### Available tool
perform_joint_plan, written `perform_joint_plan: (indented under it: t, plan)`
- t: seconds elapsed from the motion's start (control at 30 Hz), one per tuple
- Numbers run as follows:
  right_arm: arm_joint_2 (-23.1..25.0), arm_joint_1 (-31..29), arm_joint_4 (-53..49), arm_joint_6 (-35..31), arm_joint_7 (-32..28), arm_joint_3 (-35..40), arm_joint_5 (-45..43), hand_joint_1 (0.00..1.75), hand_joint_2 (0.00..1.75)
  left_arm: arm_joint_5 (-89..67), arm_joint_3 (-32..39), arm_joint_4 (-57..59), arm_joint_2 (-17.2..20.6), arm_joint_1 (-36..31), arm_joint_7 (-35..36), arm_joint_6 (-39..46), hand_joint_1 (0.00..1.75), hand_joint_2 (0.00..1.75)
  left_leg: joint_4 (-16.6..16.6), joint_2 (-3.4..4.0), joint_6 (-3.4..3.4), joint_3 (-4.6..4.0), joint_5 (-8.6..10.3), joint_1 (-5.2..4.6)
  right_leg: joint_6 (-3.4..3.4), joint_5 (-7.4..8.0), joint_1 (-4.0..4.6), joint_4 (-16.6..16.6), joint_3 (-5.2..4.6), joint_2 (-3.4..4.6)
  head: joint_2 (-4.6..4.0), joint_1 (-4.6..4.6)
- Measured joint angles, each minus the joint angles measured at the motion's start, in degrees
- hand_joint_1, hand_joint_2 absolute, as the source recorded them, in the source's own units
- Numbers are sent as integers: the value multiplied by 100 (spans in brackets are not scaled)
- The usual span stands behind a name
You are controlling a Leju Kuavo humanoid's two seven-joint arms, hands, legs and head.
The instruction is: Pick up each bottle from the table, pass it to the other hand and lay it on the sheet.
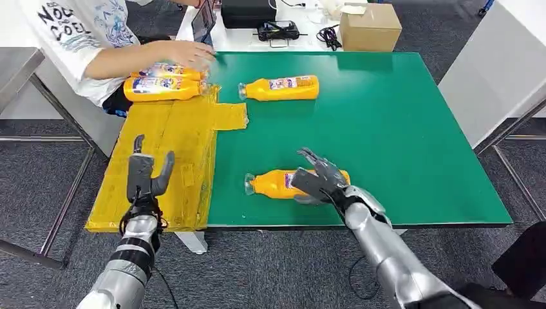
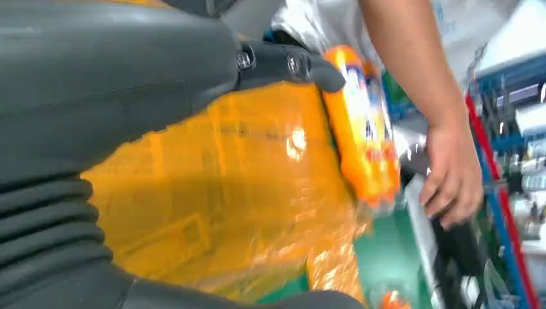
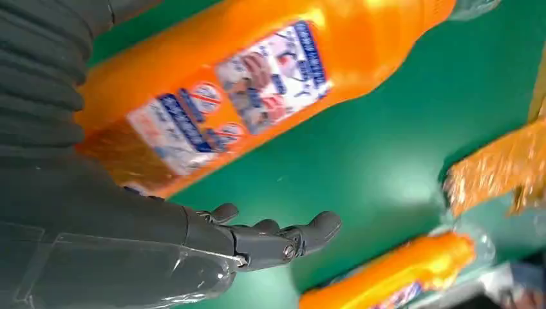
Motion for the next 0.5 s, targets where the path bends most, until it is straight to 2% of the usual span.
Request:
perform_joint_plan:
  t: [0.17,0.5]
  plan:
    - [-2,-459,398,341,22,194,-140,0,175,-96,-164,181,0,-71,20,-48,0,175,1,1,0,-2,0,-2,0,0,-1,0,0,0,0,2]
    - [-7,-1293,931,1502,40,708,-702,0,175,-155,-402,500,-15,-250,70,-168,0,175,2,2,1,-3,0,-3,3,2,-1,1,-2,1,0,-2]
